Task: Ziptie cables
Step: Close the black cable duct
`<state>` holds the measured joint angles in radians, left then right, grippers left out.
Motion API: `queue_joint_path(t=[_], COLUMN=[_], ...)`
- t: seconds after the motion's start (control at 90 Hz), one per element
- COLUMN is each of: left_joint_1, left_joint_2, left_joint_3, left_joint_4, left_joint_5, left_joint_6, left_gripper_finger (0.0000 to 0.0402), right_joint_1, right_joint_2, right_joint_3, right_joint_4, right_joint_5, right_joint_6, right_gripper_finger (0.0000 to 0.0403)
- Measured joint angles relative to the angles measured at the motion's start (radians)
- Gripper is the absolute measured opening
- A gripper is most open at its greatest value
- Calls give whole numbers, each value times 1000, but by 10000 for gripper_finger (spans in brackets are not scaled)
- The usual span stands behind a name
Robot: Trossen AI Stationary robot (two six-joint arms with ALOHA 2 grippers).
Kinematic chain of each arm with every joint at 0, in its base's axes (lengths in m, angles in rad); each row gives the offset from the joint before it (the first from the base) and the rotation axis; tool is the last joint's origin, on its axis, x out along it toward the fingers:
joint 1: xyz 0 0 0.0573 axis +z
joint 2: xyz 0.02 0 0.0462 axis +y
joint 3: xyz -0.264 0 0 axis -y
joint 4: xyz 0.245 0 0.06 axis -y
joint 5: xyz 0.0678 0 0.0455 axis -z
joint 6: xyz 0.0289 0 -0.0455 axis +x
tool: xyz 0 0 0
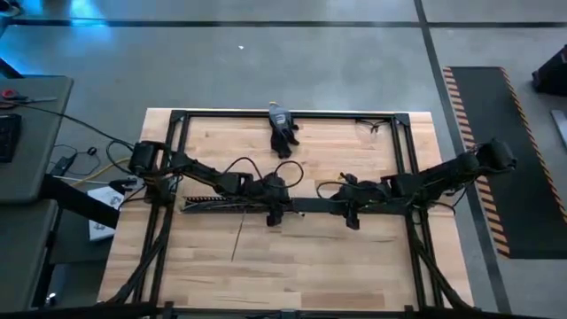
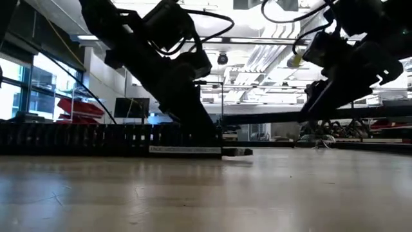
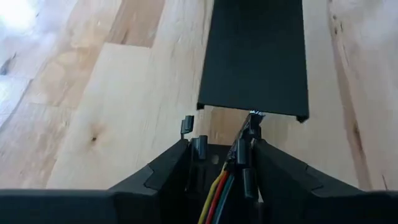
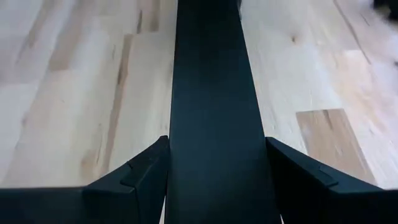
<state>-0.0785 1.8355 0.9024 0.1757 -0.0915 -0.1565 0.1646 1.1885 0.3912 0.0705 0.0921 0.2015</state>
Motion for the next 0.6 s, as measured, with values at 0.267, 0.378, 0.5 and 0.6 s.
queue_joint_path(t=[0.267,0.378,0.5,0.6], left_joint_1=[-28,-28,-28,-27], left_joint_2=[-16,-39,-51,-54], left_joint_3=[-3,-3,-2,-2], left_joint_4=[-9,-8,-6,-3], left_joint_5=[-29,-26,-26,-13], left_joint_6=[76,77,139,183], left_gripper_finger=[198,241,274,285], right_joint_1=[2,2,2,2], right_joint_2=[0,0,0,1], right_joint_3=[0,0,0,0], right_joint_4=[-15,-15,-16,-19], right_joint_5=[-1,-2,-4,-15], right_joint_6=[-1,-1,-4,-3], right_gripper_finger=[213,213,213,213])
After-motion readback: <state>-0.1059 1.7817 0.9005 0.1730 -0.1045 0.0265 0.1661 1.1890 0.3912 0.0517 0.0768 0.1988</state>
